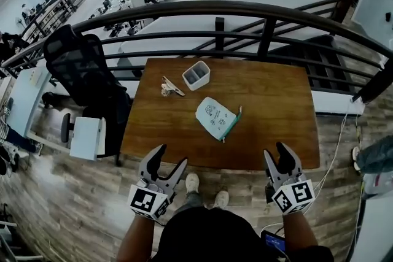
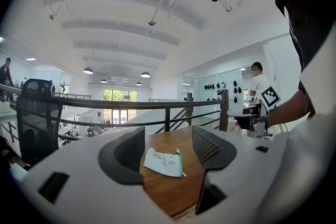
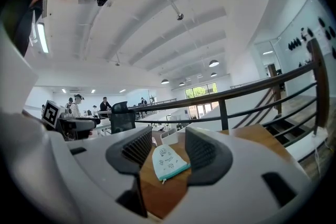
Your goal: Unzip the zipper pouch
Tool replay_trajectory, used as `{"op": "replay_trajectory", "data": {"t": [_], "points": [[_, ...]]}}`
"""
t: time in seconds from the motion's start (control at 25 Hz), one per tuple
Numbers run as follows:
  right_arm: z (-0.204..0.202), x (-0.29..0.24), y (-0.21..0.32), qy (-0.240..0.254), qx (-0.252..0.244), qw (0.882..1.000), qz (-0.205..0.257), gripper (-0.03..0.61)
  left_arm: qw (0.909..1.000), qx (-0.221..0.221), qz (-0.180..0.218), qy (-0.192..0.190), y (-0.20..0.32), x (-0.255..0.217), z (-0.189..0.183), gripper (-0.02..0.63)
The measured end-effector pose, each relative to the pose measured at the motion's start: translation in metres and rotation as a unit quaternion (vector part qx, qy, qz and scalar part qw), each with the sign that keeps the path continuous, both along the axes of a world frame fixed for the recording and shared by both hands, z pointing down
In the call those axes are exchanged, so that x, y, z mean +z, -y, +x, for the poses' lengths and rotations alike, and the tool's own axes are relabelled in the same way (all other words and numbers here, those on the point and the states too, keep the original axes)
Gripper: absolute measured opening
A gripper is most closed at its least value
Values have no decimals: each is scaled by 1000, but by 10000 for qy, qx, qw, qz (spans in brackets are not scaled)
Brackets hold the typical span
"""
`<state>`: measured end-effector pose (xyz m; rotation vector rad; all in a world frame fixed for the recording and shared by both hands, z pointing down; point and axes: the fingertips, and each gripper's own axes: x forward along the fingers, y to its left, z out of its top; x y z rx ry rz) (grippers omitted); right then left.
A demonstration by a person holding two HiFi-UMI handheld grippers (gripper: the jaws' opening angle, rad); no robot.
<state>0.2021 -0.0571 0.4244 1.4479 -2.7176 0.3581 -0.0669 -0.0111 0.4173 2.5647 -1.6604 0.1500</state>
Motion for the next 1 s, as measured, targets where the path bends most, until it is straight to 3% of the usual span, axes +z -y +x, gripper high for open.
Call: {"op": "replay_trajectory", "data": {"t": [0.36, 0.68, 0.84, 1.0], "points": [[-9, -13, 29, -91, 370, 9992, 104, 172, 9996, 228, 45, -176, 52, -2, -19, 288], [-22, -14, 48, -153, 598, 9981, 87, 146, 9956, 888, -15, -301, 101, 7, -13, 288], [-32, -13, 56, -210, 652, 9976, 36, 132, 9886, 1483, -230, 117, 115, 31, 1, 288], [-34, -15, 64, -262, 787, 9965, 37, 127, 9721, 2221, -283, 699, 123, 50, 24, 288]]}}
